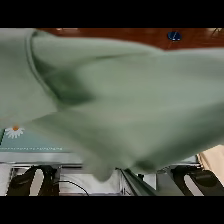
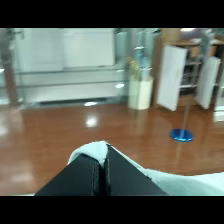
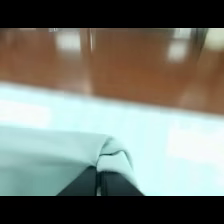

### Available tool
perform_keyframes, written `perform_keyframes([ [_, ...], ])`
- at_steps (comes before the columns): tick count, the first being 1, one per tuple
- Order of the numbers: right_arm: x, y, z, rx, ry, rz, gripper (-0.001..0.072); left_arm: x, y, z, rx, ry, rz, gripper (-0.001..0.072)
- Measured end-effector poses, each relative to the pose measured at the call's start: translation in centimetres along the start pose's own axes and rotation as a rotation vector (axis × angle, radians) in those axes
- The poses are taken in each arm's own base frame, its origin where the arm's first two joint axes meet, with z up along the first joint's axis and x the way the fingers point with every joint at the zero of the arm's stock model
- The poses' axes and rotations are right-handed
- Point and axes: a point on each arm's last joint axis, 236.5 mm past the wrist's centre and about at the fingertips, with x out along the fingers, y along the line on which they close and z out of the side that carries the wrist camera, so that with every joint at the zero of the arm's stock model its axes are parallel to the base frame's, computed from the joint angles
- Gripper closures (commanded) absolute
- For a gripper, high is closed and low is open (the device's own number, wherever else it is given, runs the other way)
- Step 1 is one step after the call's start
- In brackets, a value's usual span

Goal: Fold the shirts.

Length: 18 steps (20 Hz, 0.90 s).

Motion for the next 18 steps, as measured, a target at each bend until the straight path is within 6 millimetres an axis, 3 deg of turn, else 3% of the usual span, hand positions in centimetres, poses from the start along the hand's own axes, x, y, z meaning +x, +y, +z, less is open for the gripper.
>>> perform_keyframes([
  [3,4.3,0.1,-6.4,0.046,0.238,0.034,0.0688,3.0,1.4,-4.9,-0.073,0.107,-0.023,0.0689],
  [8,15.4,-0.2,-17.5,0.148,0.548,0.083,0.0690,13.1,1.3,-17.3,-0.239,0.345,-0.181,0.0689],
  [11,22.0,-2.7,-22.9,0.205,0.672,0.025,0.0690,19.4,1.3,-23.9,-0.315,0.454,-0.196,0.0689],
  [14,28.1,-6.0,-25.9,0.289,0.744,-0.018,0.0688,24.7,1.2,-29.8,-0.375,0.543,-0.183,0.0679],
  [15,30.1,-6.9,-26.5,0.334,0.761,-0.010,0.0680,25.8,1.0,-31.8,-0.398,0.582,-0.182,0.0543],
  [16,32.0,-7.5,-26.8,0.379,0.772,0.005,0.0537,26.7,0.7,-33.6,-0.429,0.621,-0.180,0.0277],
  [17,34.0,-8.0,-26.9,0.434,0.779,0.026,0.0307,27.5,0.5,-35.4,-0.465,0.657,-0.173,0.0197],
  [18,35.8,-8.4,-26.6,0.484,0.776,0.049,0.0298,27.8,0.3,-37.0,-0.496,0.696,-0.169,0.0197],
])
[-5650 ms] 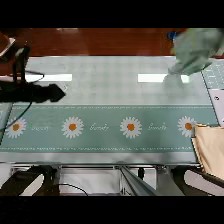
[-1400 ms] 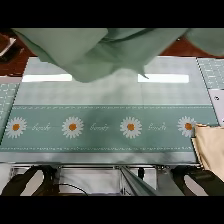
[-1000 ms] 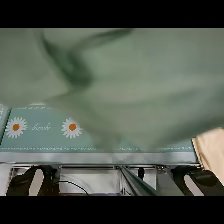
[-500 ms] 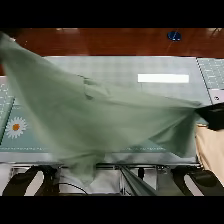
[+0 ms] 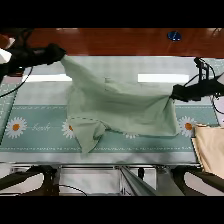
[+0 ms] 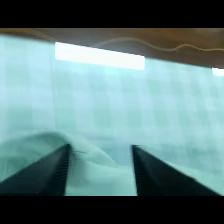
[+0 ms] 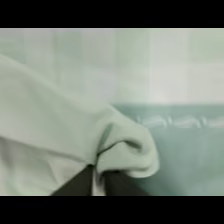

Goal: Fold the shirts.

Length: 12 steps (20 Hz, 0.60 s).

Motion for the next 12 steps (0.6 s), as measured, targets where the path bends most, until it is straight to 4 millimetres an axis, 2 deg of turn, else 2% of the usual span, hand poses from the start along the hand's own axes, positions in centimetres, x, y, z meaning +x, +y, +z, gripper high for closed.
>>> perform_keyframes([
  [1,0.7,0.1,1.6,0.031,0.000,0.039,0.0298,0.9,0.6,-0.9,-0.024,0.039,0.002,0.0197],
  [3,0.7,-0.3,4.3,0.064,-0.007,0.081,0.0299,1.1,2.5,-2.8,-0.059,0.132,0.022,0.0198],
  [4,0.1,-0.9,5.3,0.069,-0.014,0.081,0.0299,0.7,3.9,-3.8,-0.073,0.189,0.040,0.0198],
  [6,-1.8,-3.2,5.8,0.076,-0.017,0.038,0.0300,-1.5,7.3,-6.7,-0.108,0.333,0.089,0.0198],
  [8,-3.8,-6.7,4.8,0.108,-0.015,-0.050,0.0308,-4.5,10.8,-10.5,-0.179,0.478,0.137,0.0198],
  [10,-4.9,-9.7,1.5,0.181,0.005,-0.125,0.0307,-7.6,13.1,-14.4,-0.274,0.574,0.169,0.0197],
  [12,-4.6,-10.0,-2.2,0.235,0.016,-0.114,0.0307,-9.7,13.6,-18.6,-0.381,0.633,0.161,0.0198],
])
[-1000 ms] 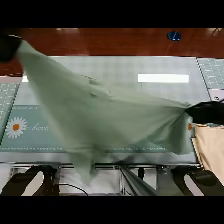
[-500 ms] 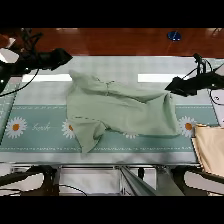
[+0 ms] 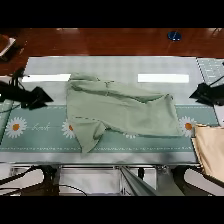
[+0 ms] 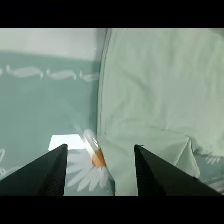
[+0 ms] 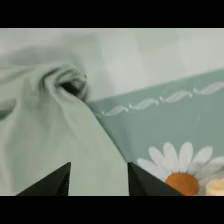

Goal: Fold the shirts.

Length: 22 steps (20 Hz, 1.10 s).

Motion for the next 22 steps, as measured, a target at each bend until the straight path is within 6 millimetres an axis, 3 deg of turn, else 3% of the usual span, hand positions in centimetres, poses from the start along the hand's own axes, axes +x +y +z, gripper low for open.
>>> perform_keyframes([
  [3,1.3,1.1,-5.2,0.044,0.002,0.094,0.0306,2.3,0.9,-4.3,-0.093,0.023,-0.080,0.0197],
  [7,2.2,1.9,-9.0,0.066,0.001,0.153,0.0306,5.4,0.7,-5.5,-0.153,-0.035,-0.145,0.0198],
  [10,2.5,2.2,-10.2,0.072,0.008,0.172,0.0306,7.1,-0.5,-5.1,-0.143,-0.077,-0.166,0.0199],
  [16,2.5,2.0,-10.6,0.087,0.001,0.176,0.0306,10.0,-2.7,-5.3,-0.100,-0.049,-0.177,0.0202],
  [17,2.5,1.6,-10.4,0.100,-0.006,0.171,0.0306,10.4,-3.0,-5.4,-0.098,-0.036,-0.181,0.0261],
  [18,2.3,1.0,-10.2,0.116,-0.017,0.164,0.0306,10.7,-3.1,-5.5,-0.094,-0.026,-0.179,0.0521],
  [19,2.2,0.2,-10.1,0.136,-0.023,0.150,0.0306,11.1,-3.0,-5.5,-0.088,-0.018,-0.168,0.0676],
  [22,2.2,-3.2,-11.6,0.184,0.022,0.053,0.0306,11.1,-3.6,-5.1,-0.067,-0.010,-0.171,0.0688],
])
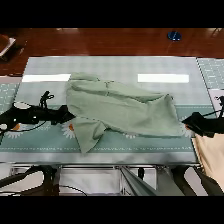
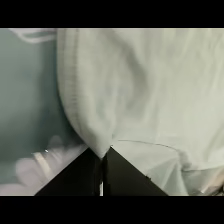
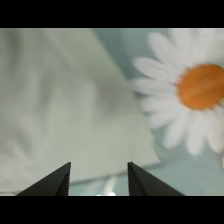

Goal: Fold the shirts.

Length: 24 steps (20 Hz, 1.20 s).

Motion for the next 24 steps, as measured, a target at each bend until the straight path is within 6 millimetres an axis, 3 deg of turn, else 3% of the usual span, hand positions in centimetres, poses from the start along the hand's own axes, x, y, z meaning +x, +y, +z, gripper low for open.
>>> perform_keyframes([
  [3,0.6,-2.5,-2.3,0.057,0.075,-0.071,0.0306,-0.2,-1.0,0.5,0.019,0.002,-0.017,0.0688],
  [7,1.4,-3.5,-3.6,0.099,0.114,-0.087,0.0306,-0.4,-1.5,0.9,0.029,0.001,-0.028,0.0688],
  [18,5.6,-1.7,-2.7,0.183,0.181,0.046,0.0320,-0.5,-1.7,1.0,0.030,-0.002,-0.033,0.0688],
  [19,6.0,-1.2,-2.6,0.182,0.189,0.058,0.0366,-0.5,-1.8,1.0,0.029,-0.003,-0.034,0.0688],
  [20,6.6,-0.8,-2.1,0.178,0.182,0.066,0.0475,-0.5,-1.8,1.1,0.028,-0.004,-0.036,0.0688],
  [21,7.1,-0.4,-1.4,0.166,0.160,0.069,0.0634,-0.5,-1.8,1.1,0.028,-0.004,-0.035,0.0688],
  [22,7.5,0.2,-0.6,0.148,0.142,0.074,0.0687,-0.5,-1.8,1.1,0.028,-0.006,-0.036,0.0688],
  [24,7.7,1.8,1.1,0.066,0.103,0.081,0.0688,-0.6,-2.1,1.5,0.035,-0.014,-0.038,0.0688],
])
